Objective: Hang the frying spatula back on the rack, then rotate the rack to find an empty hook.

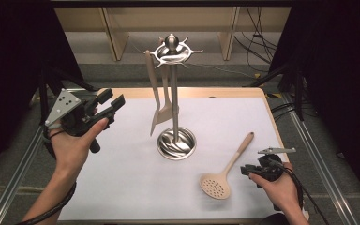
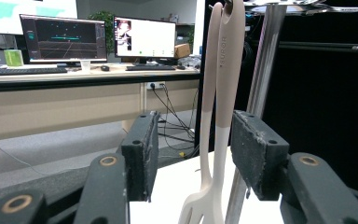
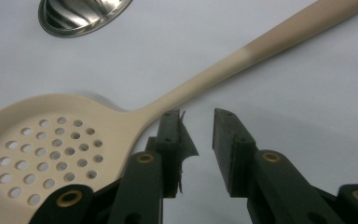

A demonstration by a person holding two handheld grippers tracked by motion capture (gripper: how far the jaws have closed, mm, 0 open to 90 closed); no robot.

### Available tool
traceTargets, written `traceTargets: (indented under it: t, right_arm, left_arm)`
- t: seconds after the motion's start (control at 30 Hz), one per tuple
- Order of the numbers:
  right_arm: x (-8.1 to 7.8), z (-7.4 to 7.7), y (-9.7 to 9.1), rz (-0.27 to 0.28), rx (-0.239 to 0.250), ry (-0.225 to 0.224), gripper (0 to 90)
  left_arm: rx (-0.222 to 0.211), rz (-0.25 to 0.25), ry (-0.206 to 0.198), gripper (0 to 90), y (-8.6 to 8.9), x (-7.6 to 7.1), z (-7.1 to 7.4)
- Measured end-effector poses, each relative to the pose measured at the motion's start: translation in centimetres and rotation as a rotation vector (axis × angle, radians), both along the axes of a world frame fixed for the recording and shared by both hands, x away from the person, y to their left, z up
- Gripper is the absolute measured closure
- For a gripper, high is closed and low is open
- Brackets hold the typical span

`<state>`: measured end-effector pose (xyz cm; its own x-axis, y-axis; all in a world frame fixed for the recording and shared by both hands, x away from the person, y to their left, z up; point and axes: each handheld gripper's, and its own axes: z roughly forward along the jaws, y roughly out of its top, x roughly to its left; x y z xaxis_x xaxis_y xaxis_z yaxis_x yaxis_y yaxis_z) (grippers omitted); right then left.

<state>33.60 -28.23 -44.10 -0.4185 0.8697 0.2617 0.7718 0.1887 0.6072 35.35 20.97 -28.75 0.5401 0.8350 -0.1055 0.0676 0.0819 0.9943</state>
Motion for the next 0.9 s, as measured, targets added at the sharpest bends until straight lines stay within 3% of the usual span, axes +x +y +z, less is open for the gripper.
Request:
traceTargets:
  t: [0.07,0.1,0.13,0.17,0.2,0.23,0.27,0.3,0.33,0.43,0.5,0.53,0.63,0.67,0.7,0.8,0.83,0.9]
  right_arm:
    - [0.2,-0.1,0.0,0.008,0.000,-0.010,72.7]
    - [0.1,-0.2,0.4,-0.034,-0.001,-0.023,72.7]
    - [0.2,0.0,0.2,0.009,0.000,0.002,72.7]
    - [0.2,0.0,0.5,-0.013,-0.002,0.009,72.7]
    - [0.3,0.0,0.5,0.017,0.000,0.003,72.7]
    - [0.0,0.3,1.0,-0.023,0.021,0.067,72.7]
    - [0.2,0.2,1.0,-0.004,0.010,0.041,72.7]
    - [0.1,0.5,1.2,-0.028,-0.037,0.071,72.8]
    - [0.3,0.3,1.1,-0.001,-0.046,0.032,72.8]
    - [0.2,0.1,1.6,-0.013,-0.018,0.067,74.6]
    - [0.3,0.0,1.6,0.023,-0.045,0.076,77.6]
    - [0.1,0.0,1.9,0.009,-0.027,0.114,79.7]
    - [0.4,-0.2,1.4,0.076,-0.067,0.098,87.2]
    - [0.2,-0.1,1.6,0.067,-0.068,0.146,89.5]
    - [0.3,-0.3,1.5,0.098,-0.086,0.140,90.0]
    - [0.1,-0.3,2.2,0.082,-0.074,0.215,90.0]
    - [0.4,-0.4,2.1,0.122,-0.094,0.193,90.0]
    - [0.5,-0.4,2.4,0.140,-0.099,0.199,90.0]
  left_arm:
    - [-0.001,0.003,0.004,50.7,0.1,0.0,-0.1]
    - [0.002,0.005,0.005,50.7,0.1,-0.1,-0.1]
    - [-0.001,0.005,0.004,50.6,0.1,-0.1,-0.1]
    - [-0.001,0.004,0.001,50.6,0.1,-0.3,-0.1]
    - [-0.003,0.004,0.003,50.5,0.1,-0.4,-0.2]
    - [-0.002,0.005,0.006,50.5,0.2,-0.4,-0.2]
    - [-0.005,0.005,0.007,50.3,0.3,-0.4,-0.3]
    - [-0.008,0.007,0.007,50.3,0.3,-0.4,-0.3]
    - [-0.011,0.009,0.009,50.3,0.4,-0.3,-0.4]
    - [-0.012,0.014,0.019,50.2,0.6,-0.1,-0.8]
    - [-0.007,0.012,0.029,50.0,0.7,0.0,-1.0]
    - [-0.010,0.012,0.030,50.0,0.7,0.0,-1.1]
    - [-0.015,0.009,0.031,49.9,0.7,0.2,-1.3]
    - [-0.014,0.012,0.034,49.8,0.7,0.2,-1.4]
    - [-0.015,0.012,0.037,49.8,0.8,0.2,-1.5]
    - [-0.010,0.015,0.047,49.7,0.8,0.1,-1.8]
    - [-0.007,0.015,0.050,49.7,0.9,0.1,-1.8]
    - [-0.008,0.016,0.050,49.7,1.0,0.1,-1.9]
